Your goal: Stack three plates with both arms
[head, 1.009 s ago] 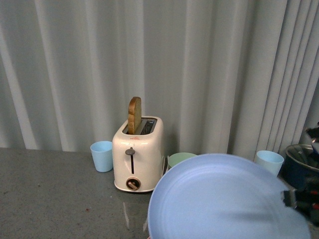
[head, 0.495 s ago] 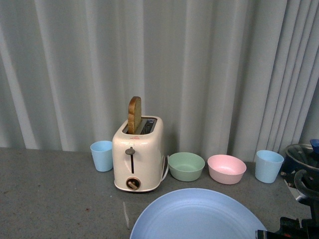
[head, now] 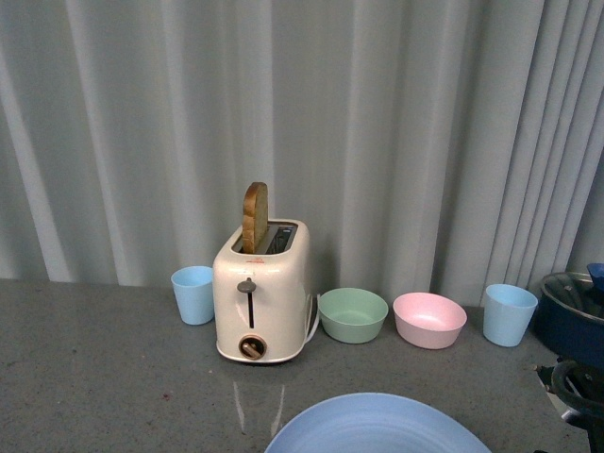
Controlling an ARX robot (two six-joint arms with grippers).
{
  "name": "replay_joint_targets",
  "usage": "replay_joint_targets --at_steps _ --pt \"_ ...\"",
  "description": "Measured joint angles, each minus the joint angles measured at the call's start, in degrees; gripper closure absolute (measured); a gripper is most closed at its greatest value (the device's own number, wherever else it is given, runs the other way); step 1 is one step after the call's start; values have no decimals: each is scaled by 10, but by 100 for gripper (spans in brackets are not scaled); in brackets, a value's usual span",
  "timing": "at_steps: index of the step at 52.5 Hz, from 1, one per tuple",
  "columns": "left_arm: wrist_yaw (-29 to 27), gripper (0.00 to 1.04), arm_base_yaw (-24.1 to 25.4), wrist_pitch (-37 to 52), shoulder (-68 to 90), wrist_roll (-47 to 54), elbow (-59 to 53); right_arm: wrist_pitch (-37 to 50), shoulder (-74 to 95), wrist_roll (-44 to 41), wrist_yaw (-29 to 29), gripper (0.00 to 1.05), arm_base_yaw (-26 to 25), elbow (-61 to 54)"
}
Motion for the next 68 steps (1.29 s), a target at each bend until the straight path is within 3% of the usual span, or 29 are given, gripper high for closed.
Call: replay_joint_targets --at_steps 8,16,24,26,35,37,41,44,51,57,59,68 --pt "0 7 0 0 0 0 0 -7 -2 2 -1 70 -2 0" --pt "0 7 0 0 0 0 0 -23 -73 4 -16 35 -9 -13" --pt "0 7 0 0 0 0 0 -51 -175 -5 -5 8 -23 -34" --pt "0 7 0 0 0 0 0 -58 -194 -6 -1 5 -26 -38" --pt "0 7 0 0 0 0 0 -112 -338 -28 26 7 -38 -59" --pt "0 7 0 0 0 0 0 -83 -361 -42 58 10 -35 -73" --pt "0 7 0 0 0 0 0 74 -433 -110 157 24 -26 -142" --pt "0 7 0 0 0 0 0 75 -509 -145 177 35 -26 -172" --pt "0 7 0 0 0 0 0 56 -647 -177 133 69 -62 -229" --pt "0 7 0 0 0 0 0 43 -681 -183 130 98 -73 -270" --pt "0 7 0 0 0 0 0 40 -692 -185 129 102 -73 -275" --pt "0 7 0 0 -1 0 0 20 -737 -185 129 102 -74 -297"
